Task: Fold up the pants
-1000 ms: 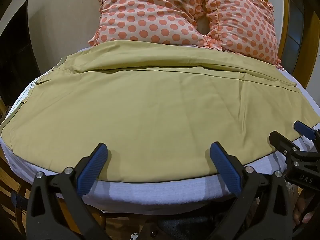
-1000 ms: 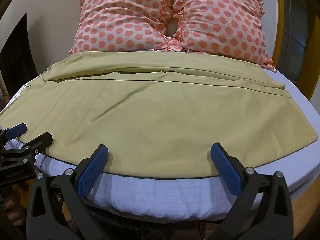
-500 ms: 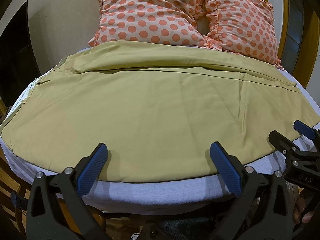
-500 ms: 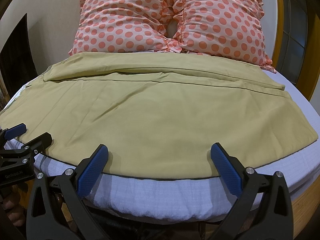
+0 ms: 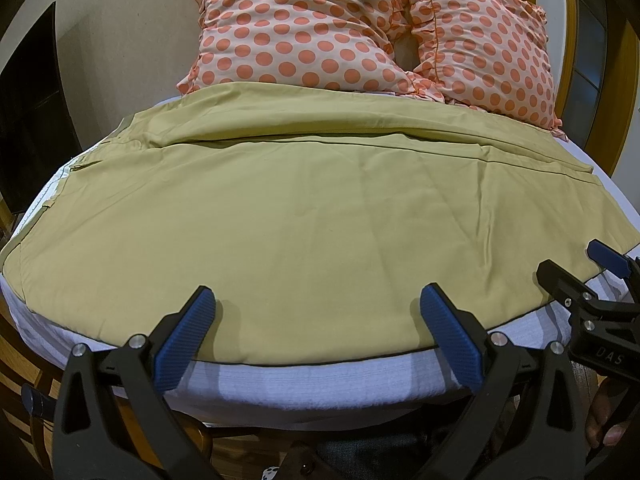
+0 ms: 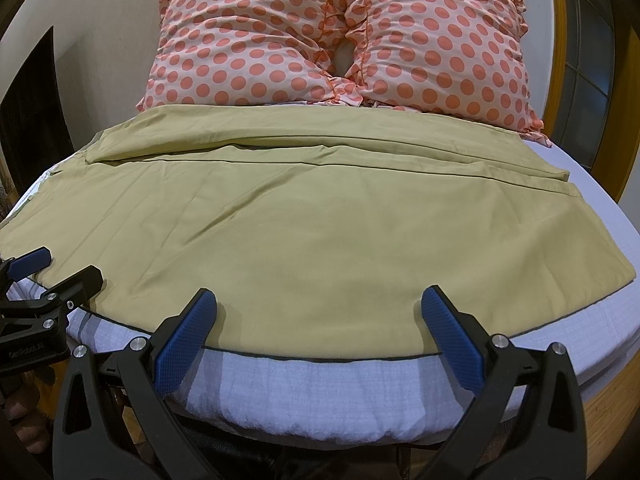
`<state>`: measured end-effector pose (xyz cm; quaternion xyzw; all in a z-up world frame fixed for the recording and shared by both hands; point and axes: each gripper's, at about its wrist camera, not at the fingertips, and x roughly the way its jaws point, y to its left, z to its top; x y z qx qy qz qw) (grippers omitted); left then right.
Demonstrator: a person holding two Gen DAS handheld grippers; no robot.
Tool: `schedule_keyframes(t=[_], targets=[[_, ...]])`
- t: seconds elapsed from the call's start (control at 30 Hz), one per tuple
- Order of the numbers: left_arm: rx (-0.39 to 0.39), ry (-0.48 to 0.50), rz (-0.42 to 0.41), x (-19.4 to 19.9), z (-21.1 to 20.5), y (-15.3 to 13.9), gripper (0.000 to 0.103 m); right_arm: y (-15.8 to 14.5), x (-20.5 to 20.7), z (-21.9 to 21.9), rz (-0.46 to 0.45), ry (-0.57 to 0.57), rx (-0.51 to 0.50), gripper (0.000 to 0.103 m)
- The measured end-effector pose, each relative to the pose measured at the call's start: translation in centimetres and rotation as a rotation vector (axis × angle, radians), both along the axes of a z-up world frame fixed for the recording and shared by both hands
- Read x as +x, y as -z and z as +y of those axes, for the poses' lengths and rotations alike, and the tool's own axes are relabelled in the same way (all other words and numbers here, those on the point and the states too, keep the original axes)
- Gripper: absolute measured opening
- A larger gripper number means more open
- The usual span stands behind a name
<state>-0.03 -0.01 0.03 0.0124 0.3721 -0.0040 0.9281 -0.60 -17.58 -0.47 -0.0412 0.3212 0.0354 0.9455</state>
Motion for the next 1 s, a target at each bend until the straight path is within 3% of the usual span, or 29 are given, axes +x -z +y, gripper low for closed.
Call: schedule_keyframes(t=[1.0], targets=[[0.001, 0.000, -0.003, -0.01, 0.00, -0.01, 0.101, -0.03, -0.23, -0.08, -0.008, 0.000, -0.002, 0.102]])
